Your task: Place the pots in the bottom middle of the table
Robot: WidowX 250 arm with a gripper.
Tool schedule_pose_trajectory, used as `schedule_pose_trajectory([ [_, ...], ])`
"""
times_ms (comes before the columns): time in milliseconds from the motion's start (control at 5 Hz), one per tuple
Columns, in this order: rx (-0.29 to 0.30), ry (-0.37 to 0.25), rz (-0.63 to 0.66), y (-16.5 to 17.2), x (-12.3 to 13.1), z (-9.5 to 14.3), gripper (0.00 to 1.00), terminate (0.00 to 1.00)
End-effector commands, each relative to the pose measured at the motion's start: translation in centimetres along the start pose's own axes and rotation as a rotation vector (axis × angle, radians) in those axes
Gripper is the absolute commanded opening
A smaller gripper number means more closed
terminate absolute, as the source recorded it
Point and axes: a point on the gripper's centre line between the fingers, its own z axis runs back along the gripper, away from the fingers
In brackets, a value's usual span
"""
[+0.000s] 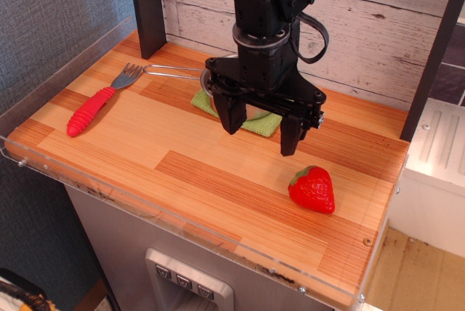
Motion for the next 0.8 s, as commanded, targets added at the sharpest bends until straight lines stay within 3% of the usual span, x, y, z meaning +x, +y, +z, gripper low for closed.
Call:
schedule_pose_trajectory([
  [0, 0.000, 0.000, 0.000, 0.0, 0.0, 0.0, 1.00, 0.00],
  [600, 0.072, 0.025, 0.033, 1.9, 8.2, -2.0, 1.00, 0.00],
])
